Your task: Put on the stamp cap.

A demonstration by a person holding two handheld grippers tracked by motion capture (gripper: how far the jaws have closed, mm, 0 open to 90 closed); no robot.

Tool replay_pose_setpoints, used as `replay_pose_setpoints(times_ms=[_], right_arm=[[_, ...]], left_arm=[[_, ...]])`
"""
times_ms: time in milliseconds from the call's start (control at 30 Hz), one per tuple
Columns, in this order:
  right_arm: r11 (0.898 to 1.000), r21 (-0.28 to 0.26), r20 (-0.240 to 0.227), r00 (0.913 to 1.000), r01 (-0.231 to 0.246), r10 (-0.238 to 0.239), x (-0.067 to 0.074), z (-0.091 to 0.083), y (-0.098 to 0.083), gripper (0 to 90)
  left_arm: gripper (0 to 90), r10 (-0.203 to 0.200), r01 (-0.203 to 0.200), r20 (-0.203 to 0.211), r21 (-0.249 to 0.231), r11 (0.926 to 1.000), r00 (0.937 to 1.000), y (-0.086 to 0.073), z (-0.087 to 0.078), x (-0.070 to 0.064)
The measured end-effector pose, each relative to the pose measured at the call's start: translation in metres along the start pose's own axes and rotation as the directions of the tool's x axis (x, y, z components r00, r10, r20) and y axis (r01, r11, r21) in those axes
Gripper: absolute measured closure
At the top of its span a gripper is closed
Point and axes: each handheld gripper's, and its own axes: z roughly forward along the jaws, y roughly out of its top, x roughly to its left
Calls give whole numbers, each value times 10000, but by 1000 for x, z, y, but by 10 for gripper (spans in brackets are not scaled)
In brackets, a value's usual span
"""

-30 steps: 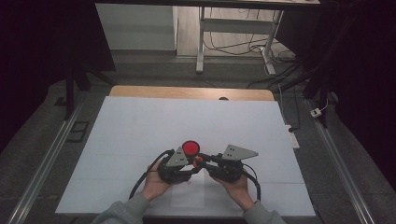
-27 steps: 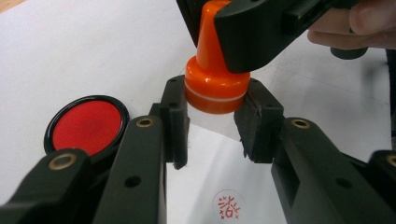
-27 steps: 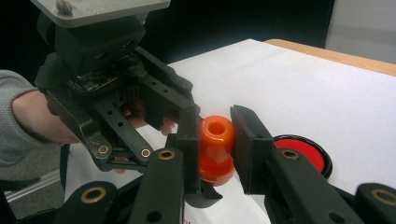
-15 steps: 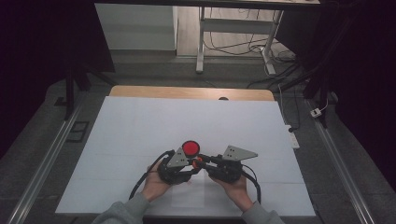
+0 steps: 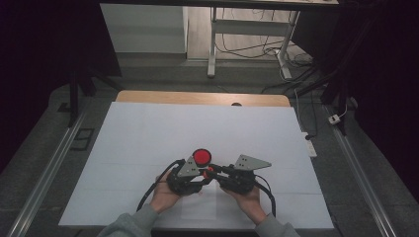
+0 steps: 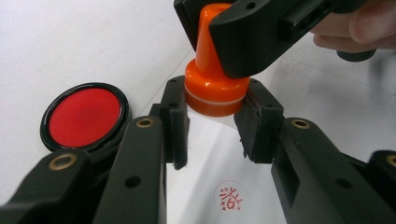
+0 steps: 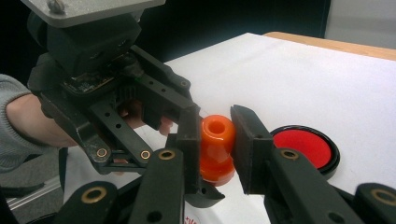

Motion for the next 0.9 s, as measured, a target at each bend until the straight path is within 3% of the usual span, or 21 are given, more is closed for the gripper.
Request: replay_pose_setpoints(times_ms=[400,700,900], right_arm=[[9998,-149,105,9999,-96,97,1,4,-6,732],[9999,31,90,9999,-127,126,-2,3,-3,728],[9999,129,188,9998,-54,51,-2,4,-3,727]], left_arm=[[655,-63,63,-39,176,9998,10000,-3,1,0],[651,-165,165,-1,-116,9998,9999,-5,3,2],[643,-206,206,16,-39,9998,9998,-6,6,3]])
